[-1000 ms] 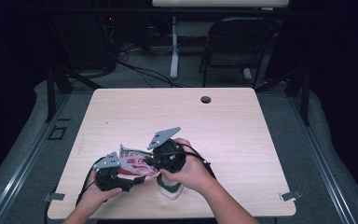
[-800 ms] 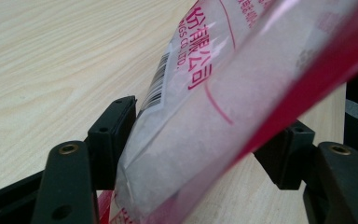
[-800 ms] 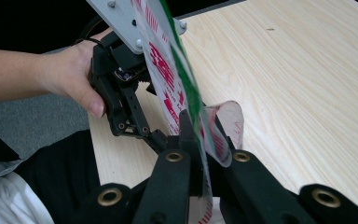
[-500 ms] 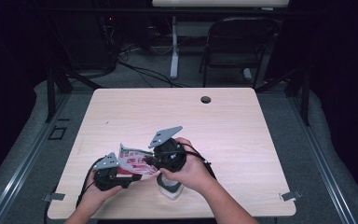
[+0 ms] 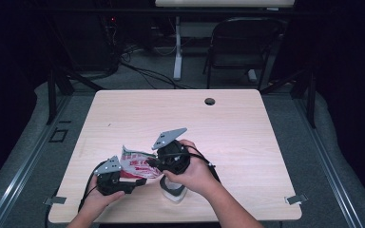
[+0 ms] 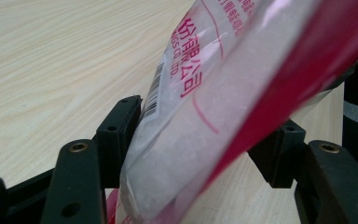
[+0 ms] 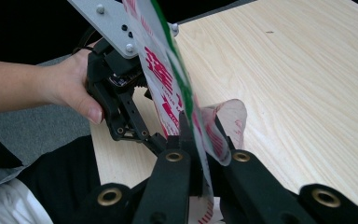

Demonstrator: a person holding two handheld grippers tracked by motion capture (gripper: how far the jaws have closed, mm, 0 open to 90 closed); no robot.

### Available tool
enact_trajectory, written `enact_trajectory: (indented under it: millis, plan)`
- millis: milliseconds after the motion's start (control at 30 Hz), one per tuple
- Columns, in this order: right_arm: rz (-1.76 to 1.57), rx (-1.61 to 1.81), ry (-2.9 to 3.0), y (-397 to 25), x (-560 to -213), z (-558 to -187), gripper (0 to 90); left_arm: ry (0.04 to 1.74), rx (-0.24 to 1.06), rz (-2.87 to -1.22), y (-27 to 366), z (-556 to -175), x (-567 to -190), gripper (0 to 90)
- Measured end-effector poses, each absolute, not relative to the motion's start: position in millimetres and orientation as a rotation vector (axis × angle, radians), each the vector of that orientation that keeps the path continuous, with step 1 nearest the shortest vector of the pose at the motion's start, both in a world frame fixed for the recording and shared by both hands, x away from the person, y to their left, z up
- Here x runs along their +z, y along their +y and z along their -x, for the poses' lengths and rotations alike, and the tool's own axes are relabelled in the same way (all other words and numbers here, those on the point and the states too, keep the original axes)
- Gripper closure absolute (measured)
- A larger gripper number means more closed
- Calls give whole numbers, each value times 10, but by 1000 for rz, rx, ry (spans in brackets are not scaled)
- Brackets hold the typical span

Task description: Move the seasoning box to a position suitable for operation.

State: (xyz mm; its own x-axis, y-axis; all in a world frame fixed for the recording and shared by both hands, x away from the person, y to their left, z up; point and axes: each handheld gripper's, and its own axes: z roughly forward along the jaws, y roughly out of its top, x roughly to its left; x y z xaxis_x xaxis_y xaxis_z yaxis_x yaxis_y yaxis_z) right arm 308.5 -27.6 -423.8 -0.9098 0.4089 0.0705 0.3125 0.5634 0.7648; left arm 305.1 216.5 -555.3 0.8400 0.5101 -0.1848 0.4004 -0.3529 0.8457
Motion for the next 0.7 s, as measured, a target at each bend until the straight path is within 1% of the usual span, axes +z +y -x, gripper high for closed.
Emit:
enact_trajectory:
  millis: [167, 233, 300, 500, 567, 600, 633, 700]
  plan:
    - [-627, 1273, 2675, -267, -4242, -3091, 900, 677, 119, -1982, 2163, -3057, -5560, 413]
    - [-626, 1273, 2675, -271, -4242, -3094, 900, 684, 122, -1989, 2160, -3051, -5564, 466]
    - [-629, 1279, 2669, -271, -4249, -3097, 900, 689, 132, -1996, 2163, -3054, -5561, 497]
    - [-631, 1286, 2668, -270, -4259, -3095, 900, 710, 141, -2005, 2176, -3040, -5544, 549]
    - [-634, 1288, 2669, -273, -4261, -3097, 900, 706, 159, -2017, 2180, -3033, -5530, 569]
    - [-638, 1295, 2665, -276, -4266, -3098, 900, 705, 190, -2029, 2181, -3030, -5520, 576]
    - [-636, 1290, 2670, -284, -4266, -3103, 900, 709, 181, -2026, 2174, -3026, -5517, 583]
    - [-652, 1301, 2667, -294, -4278, -3109, 900, 711, 203, -2035, 2168, -3020, -5507, 594]
